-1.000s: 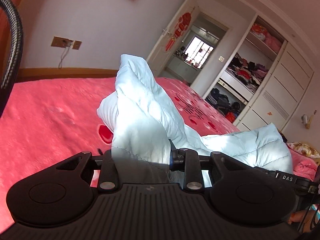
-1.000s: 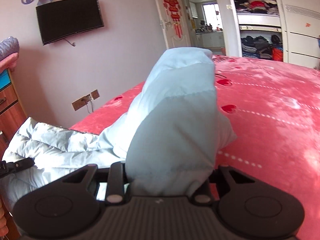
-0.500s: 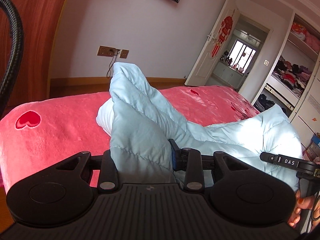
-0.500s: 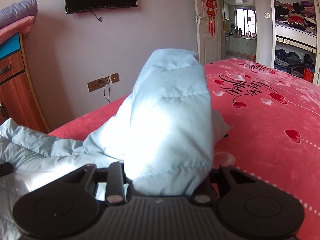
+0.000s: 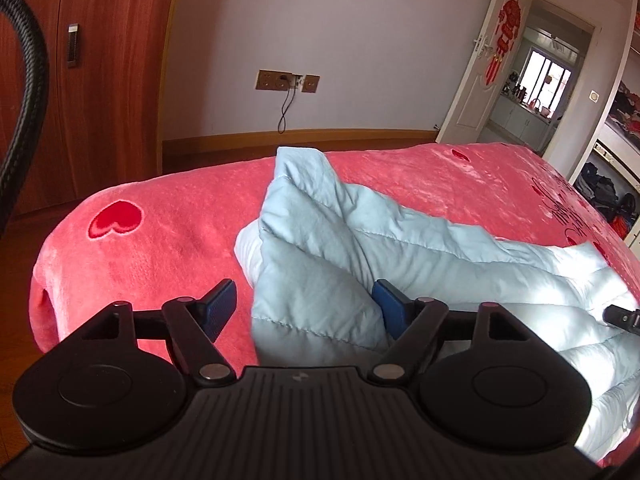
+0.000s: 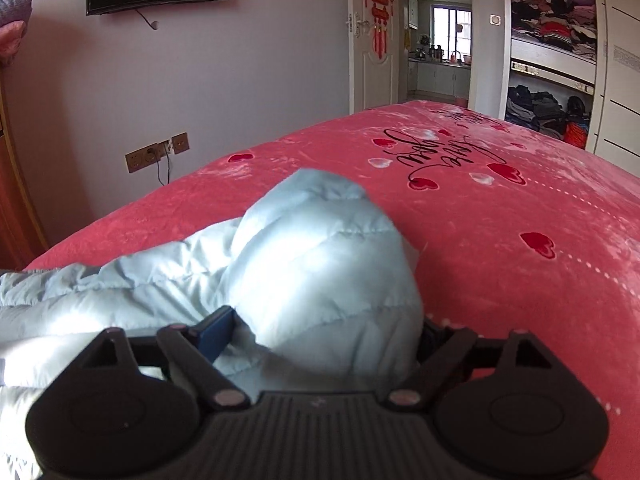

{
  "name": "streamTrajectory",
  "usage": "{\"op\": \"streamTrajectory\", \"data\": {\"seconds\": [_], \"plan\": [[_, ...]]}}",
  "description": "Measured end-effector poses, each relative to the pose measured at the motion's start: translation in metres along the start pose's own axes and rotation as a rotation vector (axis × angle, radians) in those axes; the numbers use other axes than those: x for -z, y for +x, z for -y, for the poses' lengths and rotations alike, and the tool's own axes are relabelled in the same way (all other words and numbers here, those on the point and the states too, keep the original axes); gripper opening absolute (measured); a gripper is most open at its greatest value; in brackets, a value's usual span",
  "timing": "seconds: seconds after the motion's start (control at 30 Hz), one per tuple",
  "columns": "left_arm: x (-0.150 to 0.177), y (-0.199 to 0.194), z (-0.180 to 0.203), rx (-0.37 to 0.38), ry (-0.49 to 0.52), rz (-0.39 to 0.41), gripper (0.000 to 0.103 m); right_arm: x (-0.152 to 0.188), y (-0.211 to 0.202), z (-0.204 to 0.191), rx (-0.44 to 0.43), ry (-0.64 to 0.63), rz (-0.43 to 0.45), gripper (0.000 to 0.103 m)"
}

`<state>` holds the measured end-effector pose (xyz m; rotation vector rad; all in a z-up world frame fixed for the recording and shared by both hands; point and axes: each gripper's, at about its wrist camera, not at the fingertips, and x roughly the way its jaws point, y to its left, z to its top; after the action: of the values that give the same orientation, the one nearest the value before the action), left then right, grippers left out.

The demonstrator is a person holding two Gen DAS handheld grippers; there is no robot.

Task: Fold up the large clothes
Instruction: 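Lift the end with both grippers and fold it over the jacket, then open both grippers and lay the folded jacket flat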

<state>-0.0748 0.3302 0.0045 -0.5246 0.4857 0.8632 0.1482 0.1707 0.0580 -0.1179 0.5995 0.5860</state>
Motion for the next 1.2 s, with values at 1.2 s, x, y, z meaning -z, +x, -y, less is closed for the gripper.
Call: {"op": "streamTrajectory", "data": {"seconds": [1.2], "plan": [[0.05, -0.244, 0.136, 0.07, 0.399, 0.198, 0.103, 0.103, -0.295, 0.049, 0.173, 0.117, 0.06, 0.096]]}}
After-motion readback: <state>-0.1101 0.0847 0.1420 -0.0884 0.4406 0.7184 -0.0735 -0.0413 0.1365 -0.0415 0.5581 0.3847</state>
